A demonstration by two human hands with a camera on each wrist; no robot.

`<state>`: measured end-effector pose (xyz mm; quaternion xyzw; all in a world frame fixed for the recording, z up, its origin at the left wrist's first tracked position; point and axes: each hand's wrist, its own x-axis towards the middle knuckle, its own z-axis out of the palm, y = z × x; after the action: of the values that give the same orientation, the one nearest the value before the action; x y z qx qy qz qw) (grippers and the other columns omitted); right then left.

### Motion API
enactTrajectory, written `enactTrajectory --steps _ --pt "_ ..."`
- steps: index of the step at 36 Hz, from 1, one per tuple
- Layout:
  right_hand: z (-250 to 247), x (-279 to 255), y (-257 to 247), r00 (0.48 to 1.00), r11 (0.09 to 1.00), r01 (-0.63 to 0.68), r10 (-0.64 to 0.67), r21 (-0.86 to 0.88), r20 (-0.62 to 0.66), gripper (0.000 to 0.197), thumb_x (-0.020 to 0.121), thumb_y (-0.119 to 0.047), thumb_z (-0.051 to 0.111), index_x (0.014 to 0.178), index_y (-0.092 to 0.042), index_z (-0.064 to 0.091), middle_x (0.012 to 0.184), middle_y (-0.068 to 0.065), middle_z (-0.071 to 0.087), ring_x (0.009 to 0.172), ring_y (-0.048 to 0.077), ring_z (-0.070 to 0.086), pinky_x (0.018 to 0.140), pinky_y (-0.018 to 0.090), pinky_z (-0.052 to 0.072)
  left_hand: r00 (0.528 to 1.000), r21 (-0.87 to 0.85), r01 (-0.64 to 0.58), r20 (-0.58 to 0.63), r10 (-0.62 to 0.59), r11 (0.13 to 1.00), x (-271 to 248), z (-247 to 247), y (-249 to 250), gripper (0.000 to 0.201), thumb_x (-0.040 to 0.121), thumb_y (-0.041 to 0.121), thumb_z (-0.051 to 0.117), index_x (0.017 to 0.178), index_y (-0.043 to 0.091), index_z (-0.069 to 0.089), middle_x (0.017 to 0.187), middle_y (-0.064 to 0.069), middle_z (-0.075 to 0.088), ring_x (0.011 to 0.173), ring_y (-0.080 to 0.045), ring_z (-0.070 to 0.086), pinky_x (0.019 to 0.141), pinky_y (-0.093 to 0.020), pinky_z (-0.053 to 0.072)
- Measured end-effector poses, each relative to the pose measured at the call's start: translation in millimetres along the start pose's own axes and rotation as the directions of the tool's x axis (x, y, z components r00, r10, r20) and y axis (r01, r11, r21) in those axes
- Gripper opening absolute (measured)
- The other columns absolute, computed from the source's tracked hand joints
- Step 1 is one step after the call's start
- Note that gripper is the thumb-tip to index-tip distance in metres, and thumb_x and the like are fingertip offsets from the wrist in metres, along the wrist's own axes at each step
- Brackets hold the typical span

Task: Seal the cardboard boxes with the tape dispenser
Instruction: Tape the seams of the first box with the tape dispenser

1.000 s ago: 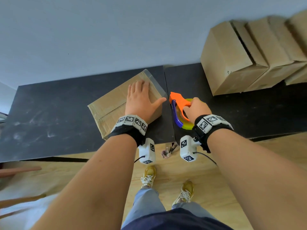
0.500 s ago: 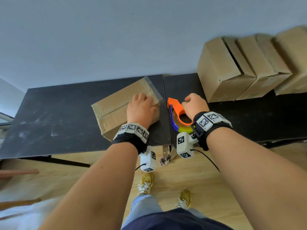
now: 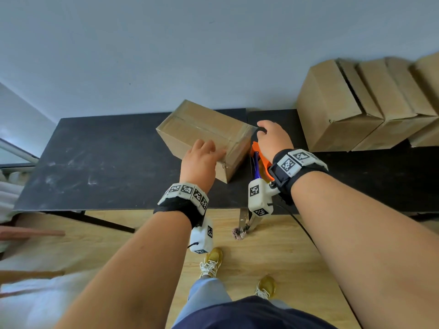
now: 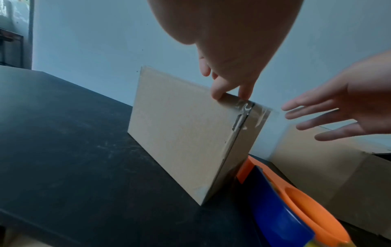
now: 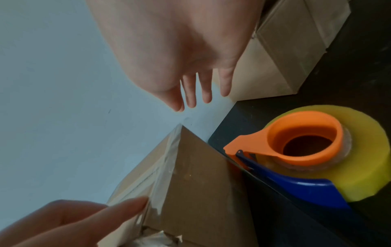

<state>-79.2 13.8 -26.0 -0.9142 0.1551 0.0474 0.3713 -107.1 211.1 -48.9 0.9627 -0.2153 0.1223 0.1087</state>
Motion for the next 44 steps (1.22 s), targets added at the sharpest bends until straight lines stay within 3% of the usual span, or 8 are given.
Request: enactTrajectory --steps 7,12,17,21,25,27,34,44 --pt "16.5 7.1 -13.0 0.992 0.999 0.021 -0.024 0.025 0.124 0.049 0.103 -0.013 0.034 0.152 -0.021 0.035 0.159 0.000 0.032 0.145 0.021 0.030 0.117 0.035 0.026 0.990 -0.068 0.142 -0.006 -0.143 0.987 -6.1 2.8 -20.0 0.047 0.076 -0.009 0.059 0.107 0.024 0.071 0.092 0.000 0.056 0.072 -0.018 0.047 0.054 -0.029 0.040" --pt "25.7 11.5 -18.7 0.992 0.998 -0.022 0.015 0.056 0.127 0.053 0.097 -0.005 0.033 0.146 -0.023 0.043 0.149 0.003 0.045 0.135 0.024 0.044 0.107 0.036 0.037 0.979 -0.145 0.192 -0.048 -0.200 0.971 -4.7 5.0 -27.6 0.041 0.076 -0.011 0.058 0.100 0.019 0.073 0.094 0.000 0.059 0.061 -0.015 0.040 0.052 -0.024 0.034" --pt "30.3 14.1 -17.4 0.999 0.995 -0.047 0.047 0.090 0.007 0.043 0.095 -0.005 0.036 0.126 -0.020 0.062 0.131 0.004 0.061 0.117 0.024 0.056 0.088 0.030 0.042 0.962 -0.239 0.260 -0.024 -0.273 0.935 2.3 4.5 -39.7 0.041 0.079 -0.011 0.052 0.099 0.019 0.071 0.109 0.004 0.059 0.075 -0.022 0.057 0.060 -0.031 0.050" --pt "34.0 11.5 -14.1 0.998 0.994 -0.023 0.029 0.105 -0.053 0.040 0.092 -0.002 0.041 0.110 -0.019 0.072 0.117 0.003 0.069 0.109 0.023 0.062 0.088 0.029 0.048 0.940 -0.363 0.329 0.038 -0.339 0.872 15.1 5.3 -51.4 0.039 0.084 -0.007 0.047 0.102 0.018 0.072 0.115 0.005 0.058 0.093 -0.020 0.058 0.081 -0.032 0.052" --pt "39.0 7.2 -7.3 0.998 0.992 0.052 -0.048 0.113 -0.036 0.034 0.088 -0.001 0.046 0.092 -0.023 0.071 0.099 0.001 0.074 0.097 0.020 0.066 0.090 0.034 0.053 0.882 -0.484 0.448 0.103 -0.460 0.751 24.8 6.4 -61.5 0.033 0.088 0.003 0.047 0.103 0.019 0.071 0.108 0.014 0.057 0.089 -0.006 0.056 0.079 -0.015 0.046" --pt "40.7 6.1 -4.0 0.995 0.991 0.092 -0.088 0.102 -0.038 0.029 0.088 -0.003 0.051 0.096 -0.024 0.070 0.098 -0.001 0.074 0.096 0.018 0.067 0.090 0.035 0.053 0.860 -0.427 0.487 0.082 -0.504 0.762 24.7 5.5 -65.2 0.028 0.092 0.014 0.046 0.106 0.019 0.069 0.099 0.012 0.054 0.077 -0.004 0.052 0.066 -0.012 0.042" --pt "39.5 7.1 -1.5 0.969 0.969 0.240 -0.242 -0.053 -0.039 0.038 0.095 -0.006 0.049 0.120 -0.026 0.071 0.115 0.000 0.073 0.105 0.019 0.066 0.094 0.033 0.052 0.888 -0.346 0.440 0.030 -0.459 0.829 16.1 5.0 -71.6 0.030 0.089 0.011 0.050 0.105 0.024 0.072 0.104 0.002 0.068 0.092 -0.023 0.063 0.081 -0.033 0.050" --pt "43.0 8.5 -3.9 0.955 0.927 0.292 -0.296 -0.236 0.020 0.038 0.098 -0.010 0.050 0.129 -0.027 0.065 0.127 0.002 0.067 0.114 0.026 0.062 0.096 0.042 0.051 0.880 -0.287 0.470 0.229 -0.417 0.835 21.8 -7.9 -82.0 0.028 0.090 0.018 0.059 0.112 0.029 0.071 0.096 -0.001 0.074 0.075 -0.018 0.066 0.073 -0.029 0.054"
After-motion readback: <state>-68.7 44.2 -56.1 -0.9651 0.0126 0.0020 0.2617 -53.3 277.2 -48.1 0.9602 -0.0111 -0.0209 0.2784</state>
